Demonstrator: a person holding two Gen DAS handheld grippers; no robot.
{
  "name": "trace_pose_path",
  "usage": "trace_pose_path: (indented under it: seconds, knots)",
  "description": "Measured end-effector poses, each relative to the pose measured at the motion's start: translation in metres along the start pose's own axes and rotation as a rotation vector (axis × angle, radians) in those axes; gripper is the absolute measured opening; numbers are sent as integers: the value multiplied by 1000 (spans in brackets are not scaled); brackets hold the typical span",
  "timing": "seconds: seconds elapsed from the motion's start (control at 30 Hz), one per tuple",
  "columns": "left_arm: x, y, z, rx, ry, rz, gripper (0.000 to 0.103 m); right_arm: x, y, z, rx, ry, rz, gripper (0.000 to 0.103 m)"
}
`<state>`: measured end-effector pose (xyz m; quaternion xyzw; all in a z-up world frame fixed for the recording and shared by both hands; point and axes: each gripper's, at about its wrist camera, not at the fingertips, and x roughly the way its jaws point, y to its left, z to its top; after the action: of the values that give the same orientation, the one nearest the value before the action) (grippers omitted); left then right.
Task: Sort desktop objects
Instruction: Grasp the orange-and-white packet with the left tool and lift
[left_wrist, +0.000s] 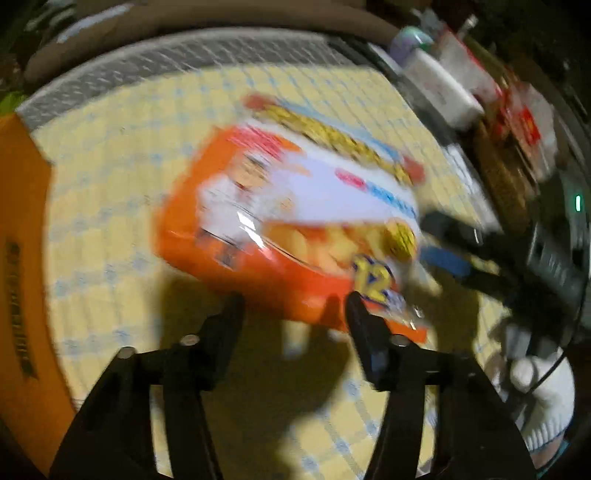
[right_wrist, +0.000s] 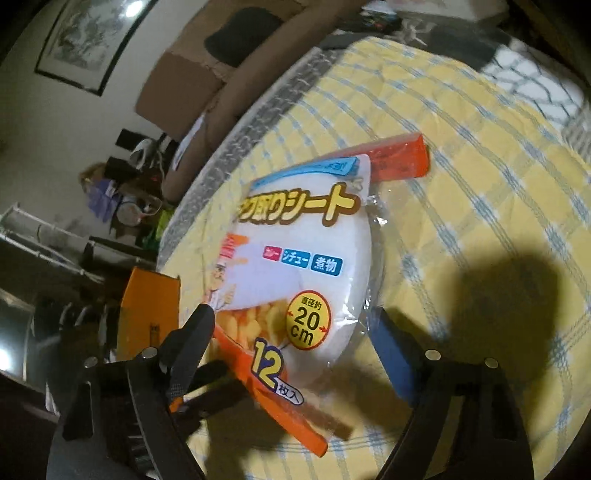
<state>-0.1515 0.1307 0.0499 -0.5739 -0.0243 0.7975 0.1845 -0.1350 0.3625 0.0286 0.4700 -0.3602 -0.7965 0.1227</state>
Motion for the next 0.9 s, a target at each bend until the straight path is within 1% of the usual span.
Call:
trace_pose_path:
  seconds: [0.03, 0.07, 0.1, 0.13, 0.23, 0.33, 0.37, 0.43, 0.5, 0.53, 0.57, 0.63, 0.7, 0.77, 0.83, 0.9]
  knots:
    - [-5, 7, 5, -25, -24, 12, 79, -2, -3, 0, 0, -4, -14, 87]
    - [-8, 15, 13, -49, -45, 14, 91, -3, -4, 1, -1, -7, -20, 87]
    - [-9, 22, 19, -65, -61, 28, 93, -4, -7, 1, 0, -9, -23, 87]
    - [-8, 28, 28, -73, -72, 64, 93, -5, -9, 2, 4, -12, -26, 87]
    - [8, 40, 48, -85, -68, 139, 93, -5, -14, 3, 23, -15, -24, 87]
    - [35, 50, 61, -114, -23, 147, 93, -2, -15, 6, 22, -7, -21, 87]
    - [42, 53, 62, -124, -11, 132, 93, 1, -12, 6, 18, -3, -19, 87]
    - [53, 53, 61, -138, 6, 69, 93, 3, -11, 5, 13, 4, -16, 87]
    - [56, 44, 58, -103, -12, 67, 94, 6, -9, 5, 7, 8, -13, 88]
    - [57, 38, 56, -78, -8, 64, 94, 7, -9, 5, 6, 9, -7, 88]
    - [58, 33, 55, -63, -8, 58, 88, 9, -8, 5, 11, 10, 8, 88]
    - [58, 24, 53, -45, -7, 54, 81, 10, -9, 6, 33, 9, 29, 89]
    - [54, 22, 51, -52, -7, 39, 69, 10, -9, 6, 51, 5, 39, 91]
    - [48, 24, 49, -75, -9, -6, 64, 8, -8, 6, 51, 0, 30, 92]
    - [40, 28, 45, -89, -12, -46, 63, 3, -8, 6, 53, -11, 27, 93]
    - [29, 30, 41, -94, -24, -69, 63, -2, -5, 7, 50, -20, 35, 92]
